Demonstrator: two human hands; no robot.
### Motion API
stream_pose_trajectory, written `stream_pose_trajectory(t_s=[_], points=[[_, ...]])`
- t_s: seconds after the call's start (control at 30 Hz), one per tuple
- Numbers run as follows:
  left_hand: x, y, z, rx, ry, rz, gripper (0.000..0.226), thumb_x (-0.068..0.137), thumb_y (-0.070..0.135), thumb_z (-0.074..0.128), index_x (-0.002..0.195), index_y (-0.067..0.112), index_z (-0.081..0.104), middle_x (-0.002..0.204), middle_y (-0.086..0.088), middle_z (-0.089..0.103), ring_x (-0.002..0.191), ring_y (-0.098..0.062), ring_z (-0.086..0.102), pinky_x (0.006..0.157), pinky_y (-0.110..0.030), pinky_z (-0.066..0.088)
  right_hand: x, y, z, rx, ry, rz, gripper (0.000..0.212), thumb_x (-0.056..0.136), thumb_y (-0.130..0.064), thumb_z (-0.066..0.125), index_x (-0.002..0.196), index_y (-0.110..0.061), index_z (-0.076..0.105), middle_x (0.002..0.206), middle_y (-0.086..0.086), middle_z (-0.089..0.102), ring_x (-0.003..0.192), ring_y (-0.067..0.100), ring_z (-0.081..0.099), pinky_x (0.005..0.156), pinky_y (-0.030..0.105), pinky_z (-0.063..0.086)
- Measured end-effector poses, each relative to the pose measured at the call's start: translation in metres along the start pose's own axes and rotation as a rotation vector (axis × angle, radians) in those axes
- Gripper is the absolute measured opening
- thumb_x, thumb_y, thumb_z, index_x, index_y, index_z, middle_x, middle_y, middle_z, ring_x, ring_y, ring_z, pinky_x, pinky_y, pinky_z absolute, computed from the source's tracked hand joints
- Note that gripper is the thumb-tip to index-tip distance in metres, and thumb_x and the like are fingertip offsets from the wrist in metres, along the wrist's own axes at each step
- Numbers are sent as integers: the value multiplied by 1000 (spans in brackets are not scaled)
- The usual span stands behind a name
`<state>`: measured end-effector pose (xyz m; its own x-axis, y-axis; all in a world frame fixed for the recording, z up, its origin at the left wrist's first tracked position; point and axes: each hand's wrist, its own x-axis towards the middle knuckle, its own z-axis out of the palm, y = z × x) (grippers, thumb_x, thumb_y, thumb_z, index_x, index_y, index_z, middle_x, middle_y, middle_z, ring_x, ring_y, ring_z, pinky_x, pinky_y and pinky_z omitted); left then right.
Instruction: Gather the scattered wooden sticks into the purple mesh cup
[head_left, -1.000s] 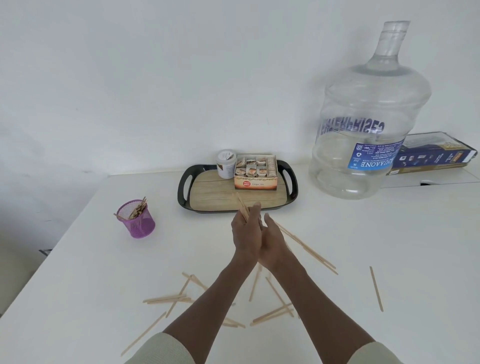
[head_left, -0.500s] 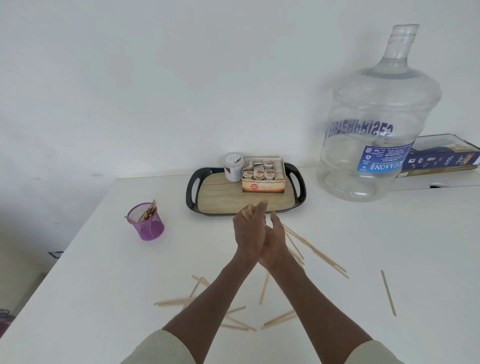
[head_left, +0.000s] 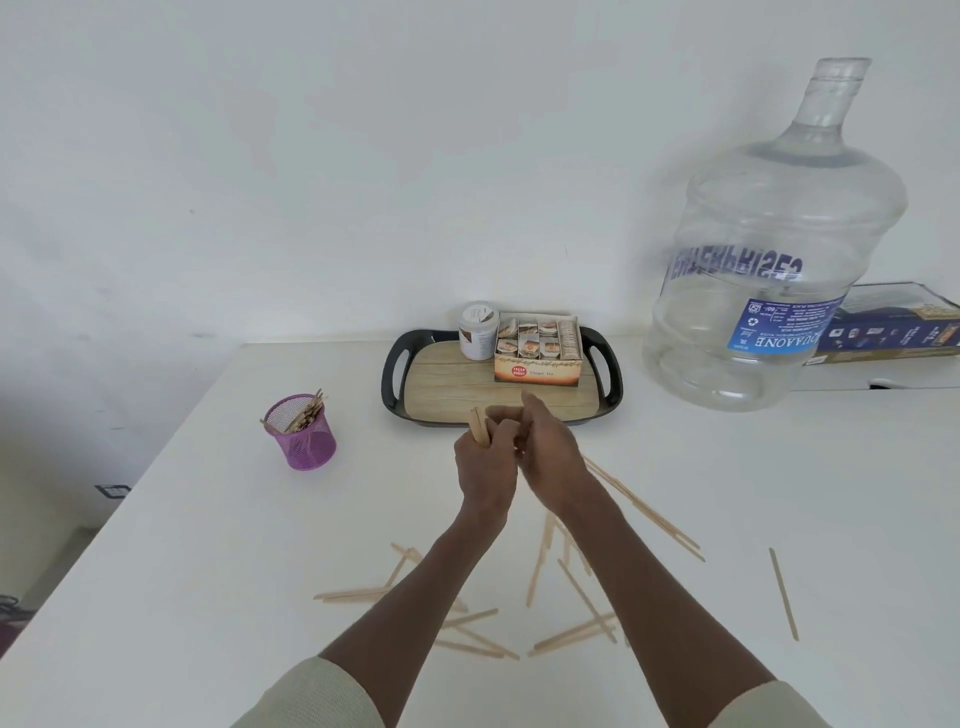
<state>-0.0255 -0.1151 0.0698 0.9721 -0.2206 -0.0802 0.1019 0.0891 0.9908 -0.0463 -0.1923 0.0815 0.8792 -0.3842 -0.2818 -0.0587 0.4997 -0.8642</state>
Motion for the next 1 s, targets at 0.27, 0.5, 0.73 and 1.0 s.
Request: stream_pose_trajectory(t_s=[0.27,0.5,0.73,1.0], points=[[11,-11,-28,220,53,91,44,84,11,59,54,18,28,43,12,27,43,-8,22,39,-19,22,-5,-45,28,-1024,-235,-403,28,89,-33,70,113,-19,72,91,-11,75,82,-10,64,66,9,48],[22,-23,-62,372,38,186,47,85,4,47,44,24,35,36,11,34,39,-8,27,38,-15,20,-13,-32,65,-1378,-371,-508,15,84,-5,69,95,-10,78,86,2,74,80,8,64,69,20,48],[37,-27,-102,442,46,178,44,76,-2,47,46,22,25,38,10,27,41,-10,22,39,-16,16,-14,-10,103,-1482,-343,-491,23,85,3,59,93,-5,79,83,9,76,79,18,72,74,34,61],[56,-35,-148,462,24,-26,24,75,34,71,84,18,55,73,10,63,65,-10,59,57,-20,42,8,-3,135,-1437,-238,-587,21,88,4,58,91,-2,78,86,11,76,68,11,65,68,20,54]])
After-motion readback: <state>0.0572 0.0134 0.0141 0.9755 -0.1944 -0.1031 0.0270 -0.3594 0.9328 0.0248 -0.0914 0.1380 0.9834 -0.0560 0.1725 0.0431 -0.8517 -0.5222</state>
